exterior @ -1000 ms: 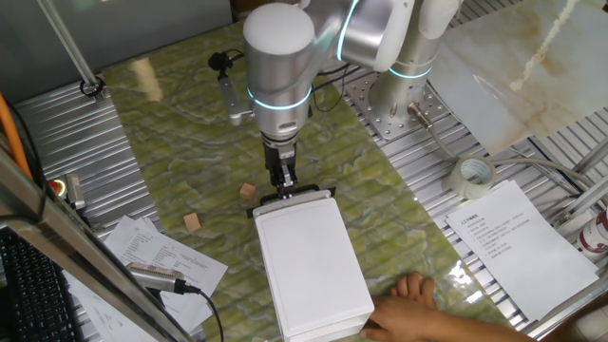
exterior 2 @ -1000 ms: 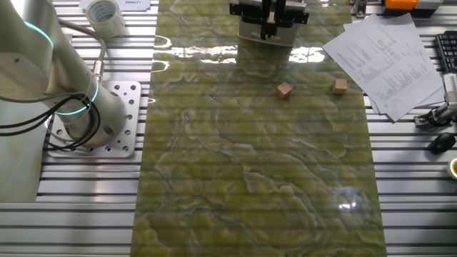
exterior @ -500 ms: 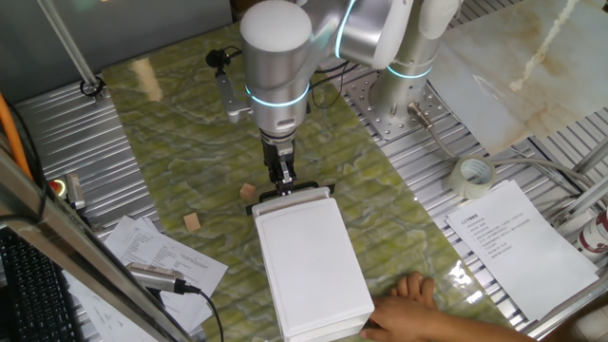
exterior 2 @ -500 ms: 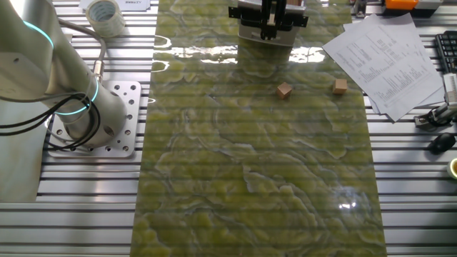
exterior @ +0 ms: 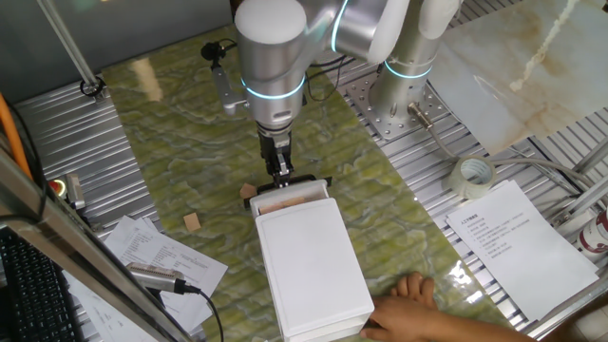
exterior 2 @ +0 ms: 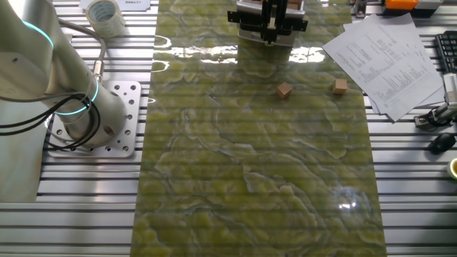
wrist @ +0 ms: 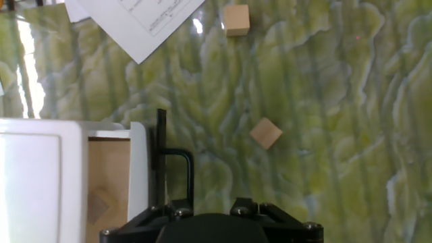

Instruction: Take something out of a drawer

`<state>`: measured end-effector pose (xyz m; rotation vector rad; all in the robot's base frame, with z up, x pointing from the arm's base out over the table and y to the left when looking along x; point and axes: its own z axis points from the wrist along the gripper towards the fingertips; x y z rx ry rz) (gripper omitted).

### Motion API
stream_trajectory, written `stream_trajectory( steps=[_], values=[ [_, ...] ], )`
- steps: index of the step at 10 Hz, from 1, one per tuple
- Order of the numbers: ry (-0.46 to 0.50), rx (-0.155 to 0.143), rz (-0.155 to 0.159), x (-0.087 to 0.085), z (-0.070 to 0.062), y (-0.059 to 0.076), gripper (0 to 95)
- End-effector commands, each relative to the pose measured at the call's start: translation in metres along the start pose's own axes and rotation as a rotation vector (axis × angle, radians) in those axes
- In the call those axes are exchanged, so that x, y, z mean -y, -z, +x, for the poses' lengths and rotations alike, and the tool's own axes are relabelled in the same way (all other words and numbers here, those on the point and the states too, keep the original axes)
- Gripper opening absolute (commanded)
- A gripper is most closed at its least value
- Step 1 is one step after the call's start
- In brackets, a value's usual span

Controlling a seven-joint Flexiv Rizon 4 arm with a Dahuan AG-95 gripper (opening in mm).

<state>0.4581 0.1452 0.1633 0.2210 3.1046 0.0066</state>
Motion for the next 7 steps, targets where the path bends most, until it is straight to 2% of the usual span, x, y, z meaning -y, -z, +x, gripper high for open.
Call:
stream_trajectory(
  steps=[1, 7],
  values=[
    [0.007, -0.004, 0.005, 0.007, 0.001, 0.002, 38.0],
    [0.022, -0.012, 0.014, 0.024, 0.002, 0.004, 38.0]
  ],
)
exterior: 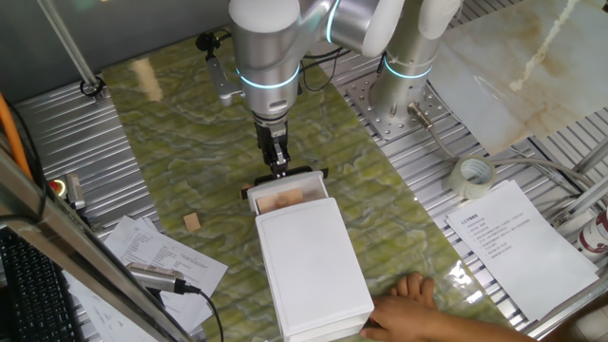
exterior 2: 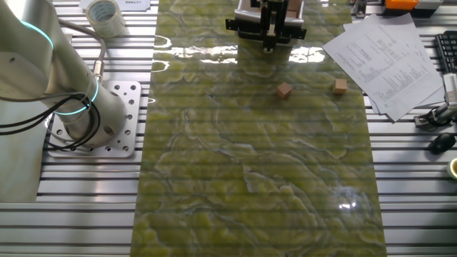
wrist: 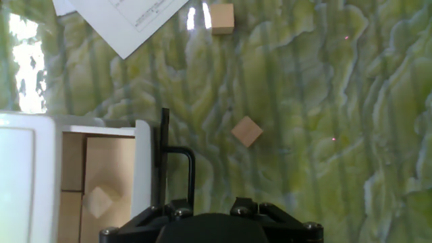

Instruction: Take something out of a drawer

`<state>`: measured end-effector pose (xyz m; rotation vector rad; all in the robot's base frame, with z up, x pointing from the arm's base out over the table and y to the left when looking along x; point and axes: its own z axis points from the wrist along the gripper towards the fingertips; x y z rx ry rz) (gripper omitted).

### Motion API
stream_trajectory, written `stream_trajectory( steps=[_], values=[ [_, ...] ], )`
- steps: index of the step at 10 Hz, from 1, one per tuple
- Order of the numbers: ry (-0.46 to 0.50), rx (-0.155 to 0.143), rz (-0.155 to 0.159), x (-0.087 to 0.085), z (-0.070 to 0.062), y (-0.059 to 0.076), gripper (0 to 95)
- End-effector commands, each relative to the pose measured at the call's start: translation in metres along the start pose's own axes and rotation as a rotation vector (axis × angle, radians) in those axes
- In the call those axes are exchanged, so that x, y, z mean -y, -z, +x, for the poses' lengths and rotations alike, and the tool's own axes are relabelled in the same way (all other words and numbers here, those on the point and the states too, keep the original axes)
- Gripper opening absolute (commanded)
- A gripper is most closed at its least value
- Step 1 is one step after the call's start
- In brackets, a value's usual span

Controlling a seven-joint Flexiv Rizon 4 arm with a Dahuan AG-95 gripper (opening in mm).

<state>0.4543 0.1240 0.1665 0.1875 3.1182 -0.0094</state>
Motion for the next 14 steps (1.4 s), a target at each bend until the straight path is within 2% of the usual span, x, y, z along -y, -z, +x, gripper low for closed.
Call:
stream_trajectory(
  steps=[1, 4, 7, 8, 10, 13, 14],
  values=[
    [-0.001, -0.002, 0.003, 0.003, 0.001, 0.001, 38.0],
    [0.008, -0.006, 0.017, 0.008, 0.002, 0.002, 38.0],
    [0.018, -0.009, 0.007, 0.010, 0.002, 0.003, 38.0],
    [0.019, -0.010, -0.006, 0.008, 0.001, 0.005, 38.0],
    [0.012, -0.018, -0.027, -0.001, 0.001, 0.018, 38.0],
    [-0.027, -0.052, -0.053, -0.033, -0.004, 0.047, 38.0],
    [-0.033, -0.054, -0.059, -0.037, -0.004, 0.048, 38.0]
  ],
)
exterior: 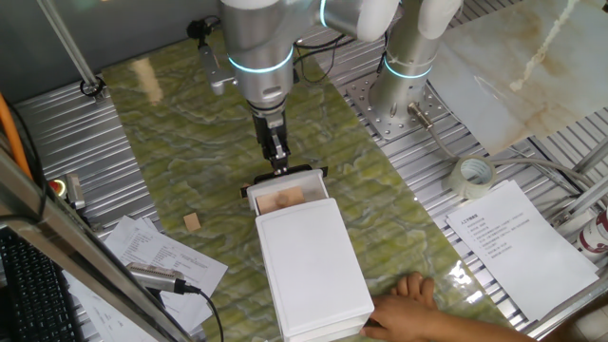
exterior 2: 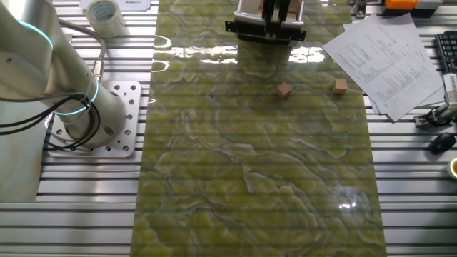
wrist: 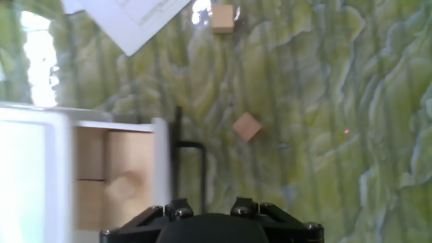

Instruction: Take something out of a drawer

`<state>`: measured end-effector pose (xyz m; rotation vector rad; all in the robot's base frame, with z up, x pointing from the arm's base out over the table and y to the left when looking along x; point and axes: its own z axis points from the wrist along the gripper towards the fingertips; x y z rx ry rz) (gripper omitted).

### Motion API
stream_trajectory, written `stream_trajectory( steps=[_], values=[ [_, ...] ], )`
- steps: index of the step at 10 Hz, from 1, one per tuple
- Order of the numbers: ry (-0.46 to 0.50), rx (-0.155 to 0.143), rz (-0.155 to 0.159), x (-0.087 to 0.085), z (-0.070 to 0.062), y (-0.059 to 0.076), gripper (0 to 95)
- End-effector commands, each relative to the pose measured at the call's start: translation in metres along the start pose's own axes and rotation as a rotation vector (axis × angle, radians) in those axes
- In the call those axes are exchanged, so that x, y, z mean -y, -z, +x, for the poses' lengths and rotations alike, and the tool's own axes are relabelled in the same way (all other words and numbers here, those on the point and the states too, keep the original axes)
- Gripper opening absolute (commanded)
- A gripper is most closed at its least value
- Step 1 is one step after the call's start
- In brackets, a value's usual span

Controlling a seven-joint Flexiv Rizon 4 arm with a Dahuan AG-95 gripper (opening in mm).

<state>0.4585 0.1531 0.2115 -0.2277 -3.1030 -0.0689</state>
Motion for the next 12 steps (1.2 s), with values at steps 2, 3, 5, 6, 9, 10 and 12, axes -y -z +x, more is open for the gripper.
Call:
stream_trajectory(
  steps=[2, 3, 5, 6, 9, 10, 12],
  values=[
    [-0.036, 0.001, -0.014, -0.021, -0.005, -0.002, 38.0],
    [-0.037, 0.001, -0.011, -0.022, -0.005, -0.003, 38.0],
    [-0.035, 0.005, -0.009, -0.019, -0.008, -0.007, 38.0],
    [-0.037, 0.005, -0.008, -0.020, -0.008, -0.007, 38.0],
    [-0.033, 0.006, -0.005, -0.022, -0.009, -0.008, 38.0],
    [0.004, 0.004, -0.006, -0.027, -0.005, -0.003, 38.0],
    [0.109, 0.017, -0.007, -0.035, -0.001, 0.001, 38.0]
  ],
)
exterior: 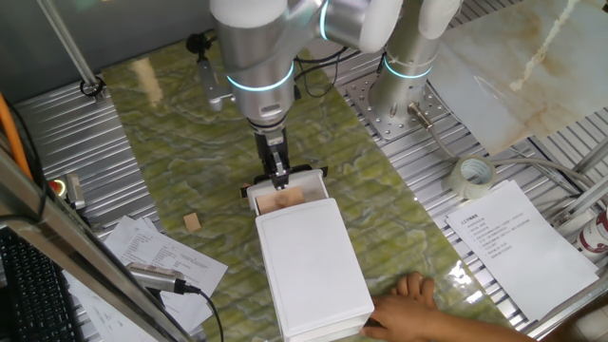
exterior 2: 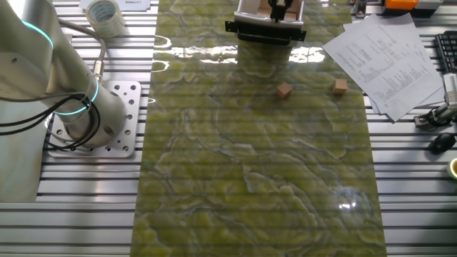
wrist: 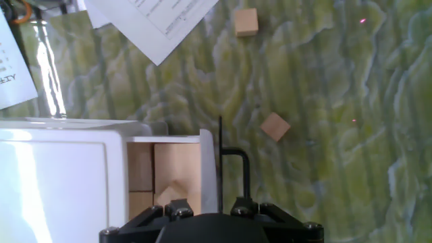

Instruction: Take something out of a drawer

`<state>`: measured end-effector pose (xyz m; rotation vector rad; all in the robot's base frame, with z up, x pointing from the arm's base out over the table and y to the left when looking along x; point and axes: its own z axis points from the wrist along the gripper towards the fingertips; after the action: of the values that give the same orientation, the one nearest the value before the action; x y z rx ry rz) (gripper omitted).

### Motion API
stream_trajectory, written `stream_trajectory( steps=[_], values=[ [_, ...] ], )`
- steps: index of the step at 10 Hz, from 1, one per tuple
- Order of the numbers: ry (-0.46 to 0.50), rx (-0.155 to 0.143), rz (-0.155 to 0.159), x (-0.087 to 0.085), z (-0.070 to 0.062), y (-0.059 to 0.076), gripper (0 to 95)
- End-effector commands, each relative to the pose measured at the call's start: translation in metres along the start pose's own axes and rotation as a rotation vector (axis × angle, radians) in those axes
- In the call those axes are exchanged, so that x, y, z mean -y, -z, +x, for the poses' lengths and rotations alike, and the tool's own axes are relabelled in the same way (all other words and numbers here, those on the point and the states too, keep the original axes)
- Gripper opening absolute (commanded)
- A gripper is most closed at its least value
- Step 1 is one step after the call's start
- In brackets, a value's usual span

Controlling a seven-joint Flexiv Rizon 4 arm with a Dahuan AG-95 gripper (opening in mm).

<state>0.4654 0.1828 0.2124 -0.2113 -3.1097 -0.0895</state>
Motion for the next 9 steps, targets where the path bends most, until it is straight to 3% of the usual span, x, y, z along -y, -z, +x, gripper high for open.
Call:
stream_trajectory(
  steps=[1, 2, 3, 7, 9],
  values=[
    [0.173, 0.013, 0.012, -0.013, 0.002, -0.001, 38.0],
    [0.197, 0.021, 0.009, -0.021, 0.001, -0.006, 19.0],
    [0.245, 0.038, 0.009, -0.025, 0.000, -0.009, 38.0],
    [0.447, 0.073, 0.014, -0.025, -0.001, -0.011, 38.0],
    [0.495, 0.092, 0.006, -0.027, -0.003, -0.014, 38.0]
  ],
)
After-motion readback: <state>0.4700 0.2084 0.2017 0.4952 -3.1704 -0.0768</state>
